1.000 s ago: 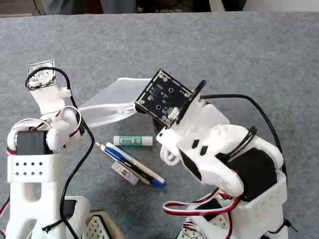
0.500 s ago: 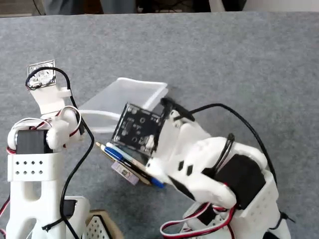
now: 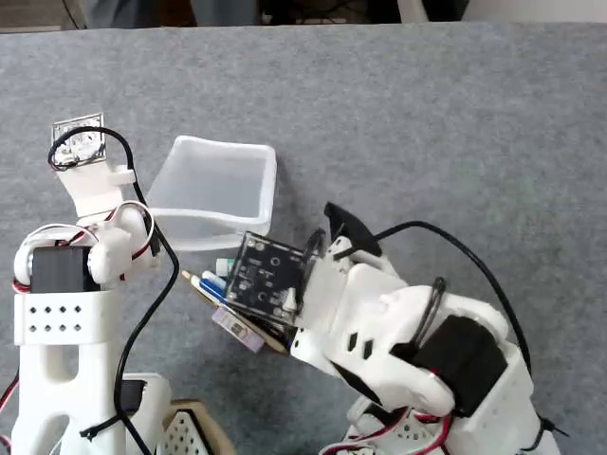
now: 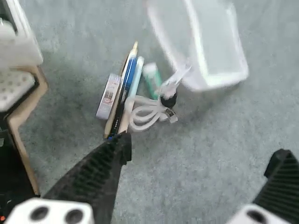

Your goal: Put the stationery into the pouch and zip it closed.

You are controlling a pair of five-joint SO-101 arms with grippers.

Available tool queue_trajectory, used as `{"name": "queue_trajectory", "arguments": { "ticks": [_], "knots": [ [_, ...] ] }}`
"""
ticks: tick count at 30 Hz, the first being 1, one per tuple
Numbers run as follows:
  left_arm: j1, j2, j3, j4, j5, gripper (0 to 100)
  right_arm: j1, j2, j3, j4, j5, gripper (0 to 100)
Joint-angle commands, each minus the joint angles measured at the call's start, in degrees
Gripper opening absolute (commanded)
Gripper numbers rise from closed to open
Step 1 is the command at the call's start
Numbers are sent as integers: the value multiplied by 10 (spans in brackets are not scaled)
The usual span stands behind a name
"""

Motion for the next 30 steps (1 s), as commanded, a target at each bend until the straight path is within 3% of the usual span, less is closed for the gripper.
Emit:
{"name": "queue_trajectory", "arguments": {
  "ticks": [1, 11, 30],
  "knots": [
    [-1, -3, -22, -6, 3, 28, 25, -4, 8, -21, 4, 445],
    [-1, -3, -24, -5, 3, 28, 66, 32, 15, -47, 55, 445],
    [-1, -4, -28, -8, 5, 28, 18, 210, 28, -197, 84, 445]
  ]
}}
